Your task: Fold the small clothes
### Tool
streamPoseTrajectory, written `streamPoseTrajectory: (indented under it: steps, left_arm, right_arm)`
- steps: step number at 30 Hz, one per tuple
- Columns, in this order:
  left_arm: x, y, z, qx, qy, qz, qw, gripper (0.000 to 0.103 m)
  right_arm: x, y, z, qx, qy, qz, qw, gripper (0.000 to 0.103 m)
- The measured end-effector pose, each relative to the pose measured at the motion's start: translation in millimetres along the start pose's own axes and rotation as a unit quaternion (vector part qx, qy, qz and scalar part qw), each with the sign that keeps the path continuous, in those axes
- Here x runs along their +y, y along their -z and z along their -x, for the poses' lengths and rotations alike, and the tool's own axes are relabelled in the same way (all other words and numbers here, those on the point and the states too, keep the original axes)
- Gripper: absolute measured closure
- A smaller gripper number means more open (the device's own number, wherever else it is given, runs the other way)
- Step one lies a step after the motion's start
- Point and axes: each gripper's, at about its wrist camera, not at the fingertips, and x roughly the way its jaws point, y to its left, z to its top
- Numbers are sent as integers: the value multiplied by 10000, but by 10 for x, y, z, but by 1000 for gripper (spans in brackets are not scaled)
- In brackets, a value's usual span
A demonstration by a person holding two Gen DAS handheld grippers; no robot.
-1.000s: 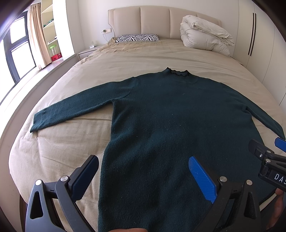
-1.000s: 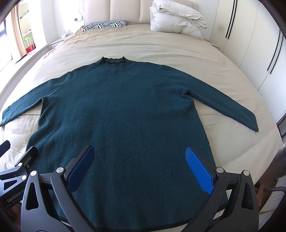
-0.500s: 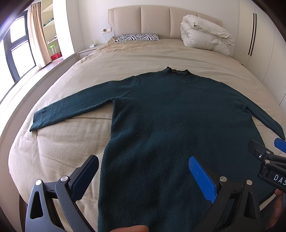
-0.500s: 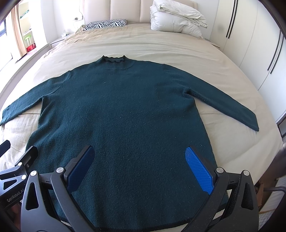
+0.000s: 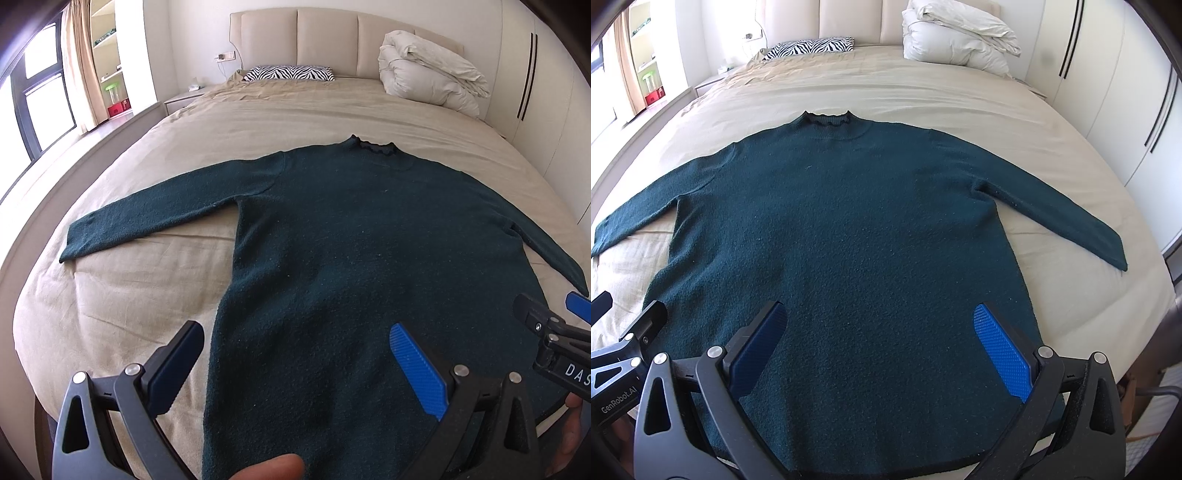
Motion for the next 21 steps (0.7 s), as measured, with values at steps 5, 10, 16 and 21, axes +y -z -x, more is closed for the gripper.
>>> streamPoseTrajectory:
  steps: [5, 10, 16, 21]
  left_arm:
    - [19, 3, 0, -28, -50, -68, 10000, 0]
    - [65, 68, -22, -82, -145, -200, 9997, 0]
    - [626, 4, -132, -33, 182, 463, 9988, 0]
    - [1460, -190, -196, -39, 811, 1643, 9831, 0]
  right_arm:
    - [51, -3, -32, 37, -19, 44, 10000, 0]
    - [119, -33, -81, 79, -41, 89, 9999, 0]
    - [239, -79, -172, 166, -100, 161, 9997, 0]
    - [420, -131, -208, 188, -138, 299, 9993, 0]
